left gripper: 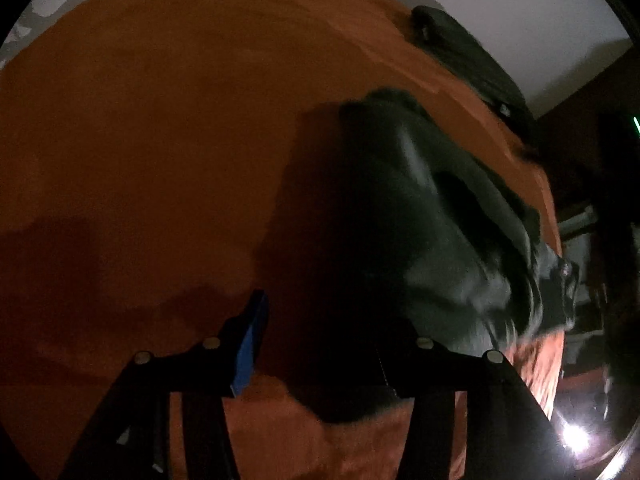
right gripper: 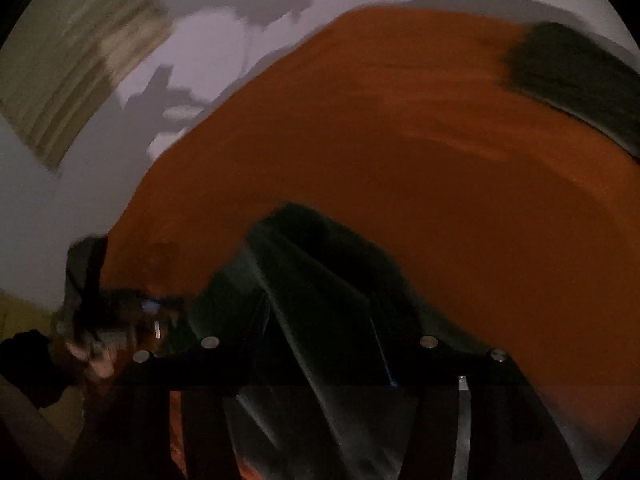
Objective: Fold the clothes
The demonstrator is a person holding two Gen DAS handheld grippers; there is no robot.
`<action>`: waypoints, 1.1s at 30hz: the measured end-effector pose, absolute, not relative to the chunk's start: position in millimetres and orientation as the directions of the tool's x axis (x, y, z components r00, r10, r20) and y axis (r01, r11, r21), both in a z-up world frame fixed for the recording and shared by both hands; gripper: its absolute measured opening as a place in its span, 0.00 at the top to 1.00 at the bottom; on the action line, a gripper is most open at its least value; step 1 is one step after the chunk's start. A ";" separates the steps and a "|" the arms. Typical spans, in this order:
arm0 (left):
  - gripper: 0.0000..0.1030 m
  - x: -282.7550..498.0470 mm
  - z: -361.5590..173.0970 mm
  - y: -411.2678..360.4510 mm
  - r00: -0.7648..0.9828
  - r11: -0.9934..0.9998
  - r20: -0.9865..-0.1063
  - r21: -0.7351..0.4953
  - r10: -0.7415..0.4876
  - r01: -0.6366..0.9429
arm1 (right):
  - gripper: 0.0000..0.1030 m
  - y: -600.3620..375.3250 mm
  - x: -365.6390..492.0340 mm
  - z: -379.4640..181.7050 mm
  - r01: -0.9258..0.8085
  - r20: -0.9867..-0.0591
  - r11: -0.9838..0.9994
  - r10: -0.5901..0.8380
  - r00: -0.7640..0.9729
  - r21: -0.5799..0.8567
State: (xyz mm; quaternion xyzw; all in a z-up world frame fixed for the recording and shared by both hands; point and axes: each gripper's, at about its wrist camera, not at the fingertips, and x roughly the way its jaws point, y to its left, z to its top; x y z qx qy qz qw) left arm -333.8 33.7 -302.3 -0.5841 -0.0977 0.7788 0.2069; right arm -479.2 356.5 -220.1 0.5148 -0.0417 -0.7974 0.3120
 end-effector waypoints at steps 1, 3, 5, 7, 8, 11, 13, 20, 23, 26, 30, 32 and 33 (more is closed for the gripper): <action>0.45 -326.4 -304.9 29.1 -0.232 -0.892 -0.865 -0.405 0.445 -0.203 | 0.50 332.1 -496.6 -225.8 0.489 -0.817 -0.790 -0.527 -0.233 0.370; 0.43 -311.4 -310.2 19.8 -0.232 -0.884 -0.855 -0.426 0.463 -0.192 | 0.52 292.9 -531.4 -241.5 0.525 -0.866 -0.779 -0.479 -0.145 0.343; 0.43 -301.5 -314.6 15.6 -0.240 -0.881 -0.849 -0.433 0.470 -0.192 | 0.76 272.3 -561.7 -259.0 0.512 -0.897 -0.787 -0.438 -0.067 0.345; 0.54 -297.9 -318.1 17.6 -0.258 -0.884 -0.848 -0.421 0.463 -0.203 | 0.90 266.2 -581.2 -278.2 0.476 -0.905 -0.791 -0.425 0.026 0.385; 0.60 -296.1 -319.8 18.6 -0.267 -0.885 -0.847 -0.415 0.460 -0.209 | 0.90 266.1 -586.5 -283.0 0.473 -0.900 -0.780 -0.430 0.070 0.409; 0.61 -281.4 -321.2 17.7 -0.293 -0.895 -0.850 -0.381 0.438 -0.233 | 0.76 261.1 -600.3 -296.8 0.462 -0.892 -0.766 -0.418 0.173 0.448; 0.61 -276.8 -320.5 9.5 -0.294 -0.894 -0.849 -0.379 0.438 -0.238 | 0.64 251.2 -607.4 -303.9 0.464 -0.895 -0.765 -0.394 0.209 0.445; 0.60 -274.3 -325.5 -14.3 -0.268 -0.876 -0.836 -0.434 0.479 -0.210 | 0.63 255.7 -605.4 -286.9 0.508 -0.854 -0.687 -0.424 0.300 0.520; 0.60 -267.2 -325.7 -21.9 -0.268 -0.876 -0.836 -0.432 0.478 -0.214 | 0.63 264.4 -597.6 -279.0 0.527 -0.856 -0.675 -0.430 0.288 0.516; 0.61 -263.5 -326.0 -30.5 -0.262 -0.871 -0.834 -0.442 0.487 -0.214 | 0.61 284.4 -583.3 -265.9 0.553 -0.873 -0.683 -0.441 0.208 0.477; 0.61 -260.6 -329.3 -41.5 -0.262 -0.870 -0.832 -0.448 0.490 -0.204 | 0.60 299.0 -558.8 -267.2 0.582 -0.899 -0.698 -0.413 0.149 0.417; 0.61 -254.4 -325.3 -41.3 -0.266 -0.875 -0.835 -0.439 0.482 -0.206 | 0.60 307.3 -550.8 -264.8 0.586 -0.891 -0.692 -0.437 0.125 0.421; 0.61 -251.2 -323.2 -41.1 -0.268 -0.877 -0.837 -0.434 0.478 -0.207 | 0.60 310.8 -548.6 -263.4 0.585 -0.884 -0.690 -0.454 0.111 0.428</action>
